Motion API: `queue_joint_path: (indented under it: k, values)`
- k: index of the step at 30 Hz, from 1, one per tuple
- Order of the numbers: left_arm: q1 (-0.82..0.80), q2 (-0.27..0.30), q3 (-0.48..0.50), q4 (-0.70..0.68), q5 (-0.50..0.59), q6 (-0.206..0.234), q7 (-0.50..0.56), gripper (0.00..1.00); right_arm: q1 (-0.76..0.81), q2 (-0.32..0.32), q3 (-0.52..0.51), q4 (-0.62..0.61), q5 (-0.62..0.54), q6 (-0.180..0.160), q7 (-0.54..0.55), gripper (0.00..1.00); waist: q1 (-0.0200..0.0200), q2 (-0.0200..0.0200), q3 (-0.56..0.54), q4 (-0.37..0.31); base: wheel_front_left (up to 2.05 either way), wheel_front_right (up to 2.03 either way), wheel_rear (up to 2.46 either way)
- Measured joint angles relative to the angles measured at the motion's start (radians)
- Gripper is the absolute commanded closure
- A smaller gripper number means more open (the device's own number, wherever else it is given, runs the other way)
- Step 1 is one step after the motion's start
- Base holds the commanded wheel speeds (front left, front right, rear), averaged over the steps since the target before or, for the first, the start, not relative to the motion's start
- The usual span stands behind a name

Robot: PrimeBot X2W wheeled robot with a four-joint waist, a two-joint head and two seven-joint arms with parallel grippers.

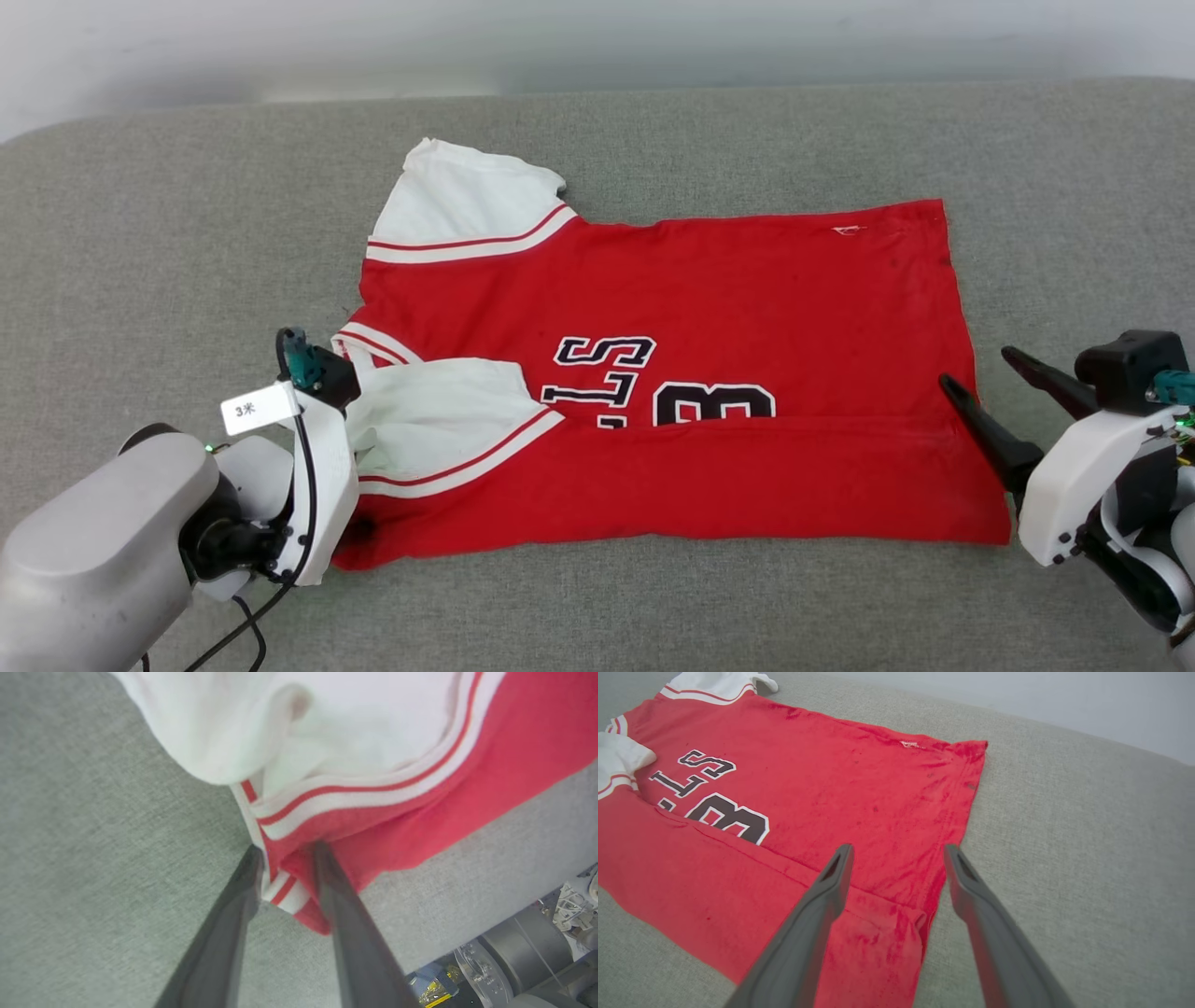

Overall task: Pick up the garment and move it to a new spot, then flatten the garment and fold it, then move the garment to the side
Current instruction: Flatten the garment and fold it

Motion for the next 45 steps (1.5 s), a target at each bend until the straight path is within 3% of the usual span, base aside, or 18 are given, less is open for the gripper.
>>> queue_joint_path:
  k: [7, 13, 18, 20, 24, 31, 37, 38, 39, 40, 45]
  values:
    - [0.019, 0.012, -0.005, -0.022, 0.005, -0.009, -0.070, 1.00, -0.068, -0.098, 0.038, -0.057, 0.016, 0.000, 0.105, 0.00, 0.0000, 0.0000, -0.037, 0.005, 0.00, 0.00, 0.00]
    - [0.011, 0.047, -0.008, -0.096, 0.023, -0.014, -0.104, 1.00, -0.139, -0.236, 0.125, -0.148, 0.087, 0.000, 0.375, 0.00, 0.0000, 0.0000, -0.060, 0.025, 0.00, 0.00, 0.00]
    - [0.009, 0.051, -0.014, -0.144, 0.024, -0.014, -0.112, 1.00, -0.160, -0.288, 0.173, -0.151, 0.174, 0.000, 0.642, 0.00, 0.0000, 0.0000, -0.060, 0.038, 0.00, 0.00, 0.00]
    - [0.009, 0.050, -0.017, -0.152, 0.029, -0.014, -0.120, 1.00, -0.159, -0.285, 0.178, -0.125, 0.207, 0.000, 0.721, 0.00, 0.0000, 0.0000, -0.053, 0.042, 0.00, 0.00, 0.00]
    - [0.007, 0.043, -0.017, -0.161, 0.035, -0.014, -0.129, 1.00, -0.155, -0.244, 0.170, -0.081, 0.216, 0.000, 0.764, 0.00, 0.0000, 0.0000, -0.031, 0.053, 0.00, 0.00, 0.00]
    - [-0.011, 0.038, -0.011, -0.170, 0.049, -0.014, -0.141, 1.00, -0.108, -0.142, 0.159, 0.019, 0.216, 0.000, 0.718, 0.00, 0.0000, 0.0000, 0.014, 0.069, 0.00, 0.00, 0.00]
    - [-0.013, 0.037, -0.007, -0.163, 0.047, -0.013, -0.154, 1.00, -0.108, -0.126, 0.198, 0.073, 0.214, -0.002, 0.672, 0.00, -0.0001, 0.0000, 0.037, 0.072, 0.00, 0.00, 0.00]
    - [-0.012, 0.037, -0.007, -0.161, 0.047, -0.013, -0.157, 1.00, -0.109, -0.125, 0.204, 0.077, 0.217, -0.002, 0.662, 0.04, -0.0001, -0.0001, 0.037, 0.071, 0.00, 0.00, 0.00]
    - [-0.010, 0.035, -0.007, -0.157, 0.047, -0.013, -0.162, 1.00, -0.110, -0.126, 0.211, 0.081, 0.219, -0.003, 0.648, 0.95, -0.0001, 0.0000, 0.036, 0.070, 0.00, 0.00, 0.00]
    - [-0.006, 0.034, -0.008, -0.154, 0.044, -0.013, -0.166, 1.00, -0.110, -0.126, 0.217, 0.084, 0.223, -0.003, 0.631, 1.00, -0.0001, 0.0000, 0.032, 0.068, 0.00, 0.00, 0.00]
    - [0.026, 0.031, -0.010, -0.140, 0.025, -0.013, -0.188, 1.00, -0.109, -0.130, 0.247, 0.087, 0.258, -0.002, 0.559, 1.00, 0.0000, 0.0000, -0.006, 0.064, 0.00, 0.00, 0.00]
